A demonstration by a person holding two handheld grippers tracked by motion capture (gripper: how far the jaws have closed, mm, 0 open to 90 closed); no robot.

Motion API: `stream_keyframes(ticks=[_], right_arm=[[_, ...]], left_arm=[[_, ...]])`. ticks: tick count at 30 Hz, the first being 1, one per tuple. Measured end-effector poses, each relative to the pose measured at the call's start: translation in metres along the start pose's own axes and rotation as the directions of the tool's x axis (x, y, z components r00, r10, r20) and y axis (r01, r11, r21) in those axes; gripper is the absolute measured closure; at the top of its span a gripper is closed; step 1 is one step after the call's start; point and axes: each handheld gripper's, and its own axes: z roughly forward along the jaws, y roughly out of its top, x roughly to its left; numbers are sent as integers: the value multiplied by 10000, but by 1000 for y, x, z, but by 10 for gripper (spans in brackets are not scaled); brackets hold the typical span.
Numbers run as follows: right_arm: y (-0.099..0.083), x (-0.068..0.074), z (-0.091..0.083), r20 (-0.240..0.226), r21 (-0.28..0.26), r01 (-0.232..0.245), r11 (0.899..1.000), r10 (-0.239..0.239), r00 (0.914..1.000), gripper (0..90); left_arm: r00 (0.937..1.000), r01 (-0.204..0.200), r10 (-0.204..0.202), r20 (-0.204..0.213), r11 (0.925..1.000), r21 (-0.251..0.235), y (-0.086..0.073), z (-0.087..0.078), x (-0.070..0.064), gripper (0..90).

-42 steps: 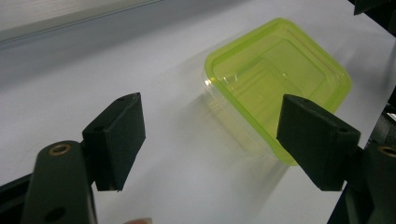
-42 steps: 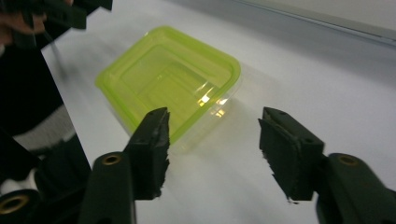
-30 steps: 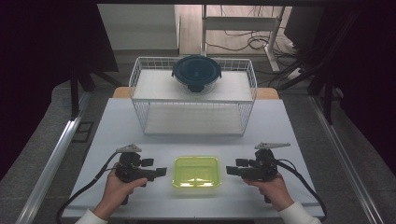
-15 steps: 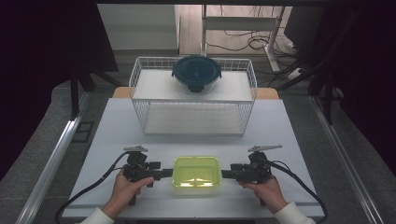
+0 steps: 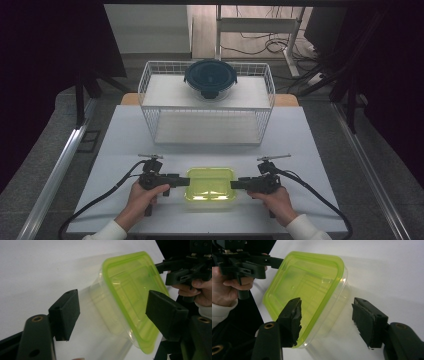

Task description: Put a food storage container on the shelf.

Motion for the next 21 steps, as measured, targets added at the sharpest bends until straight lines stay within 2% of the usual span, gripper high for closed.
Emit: stream_keyframes(ticks=[4, 6, 8, 10, 13, 21], right_arm=[[0, -3, 5, 20, -19, -183, 9998, 183, 9998, 485], [0, -4, 9, -290, 36, -343, 9994, 344, 9990, 557], [0, -4, 10, -436, 98, -421, 9991, 425, 9981, 583], [-1, -4, 12, -563, 151, -517, 9985, 525, 9970, 634], [0, -3, 10, -500, 38, -631, 9980, 632, 9967, 690], [0, 2, 4, -400, -175, -724, 9972, 716, 9966, 743]], left_arm=[[9989, 224, -231, 397, 9996, 176, -1, 6, 2, 349], [9975, 364, -381, 600, 9989, 296, -2, 9, 3, 435], [9967, 405, -427, 685, 9986, 340, -2, 10, 3, 467], [9954, 416, -449, 841, 9983, 401, -3, 11, 3, 550], [9971, 433, -460, 610, 9981, 448, -3, 10, 2, 641], [9963, 513, -532, 675, 9982, 298, -3, 6, -2, 695]])
